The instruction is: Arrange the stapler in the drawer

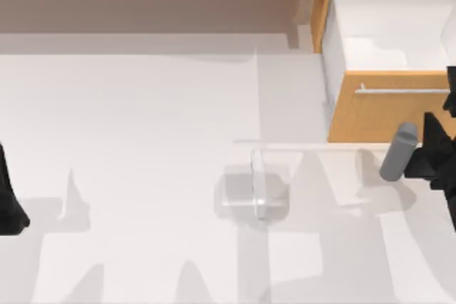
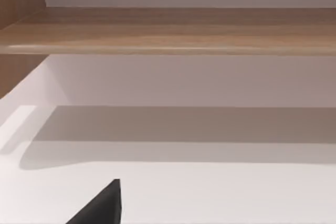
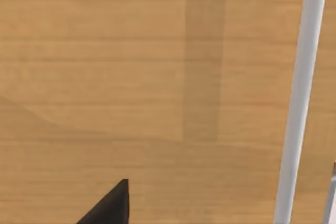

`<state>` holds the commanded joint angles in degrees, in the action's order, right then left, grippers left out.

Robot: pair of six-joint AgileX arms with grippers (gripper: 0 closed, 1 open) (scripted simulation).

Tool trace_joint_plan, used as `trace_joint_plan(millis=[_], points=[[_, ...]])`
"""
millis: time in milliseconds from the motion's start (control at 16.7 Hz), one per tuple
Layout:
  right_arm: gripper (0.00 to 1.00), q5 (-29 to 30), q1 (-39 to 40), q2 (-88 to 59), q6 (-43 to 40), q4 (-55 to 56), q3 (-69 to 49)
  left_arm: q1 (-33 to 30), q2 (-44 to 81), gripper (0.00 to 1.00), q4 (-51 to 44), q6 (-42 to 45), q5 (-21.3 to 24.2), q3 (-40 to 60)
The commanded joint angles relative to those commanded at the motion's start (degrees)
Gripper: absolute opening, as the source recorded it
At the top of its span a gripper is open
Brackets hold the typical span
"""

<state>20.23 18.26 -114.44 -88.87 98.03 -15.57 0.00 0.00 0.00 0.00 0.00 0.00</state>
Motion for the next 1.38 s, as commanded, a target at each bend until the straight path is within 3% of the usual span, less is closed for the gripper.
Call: trace_joint_plan(millis=[900,1140,1380], points=[[1.0,1.1,2.8,-1.6,1.1,1.6,3.4,0.0,0.0,1.0,0.0,0.0,0.0,0.0],[1.0,-2.1,9.0,2.3,8.4,-5.9,-1.6,0.0,0.0,1.0,0.0,0.0,0.0,0.0],[1.0,-6.1,15.6,5.4,21.4,-21.3,-11.4,0.0,0.0,1.0,0.0,0.0,0.0,0.0]])
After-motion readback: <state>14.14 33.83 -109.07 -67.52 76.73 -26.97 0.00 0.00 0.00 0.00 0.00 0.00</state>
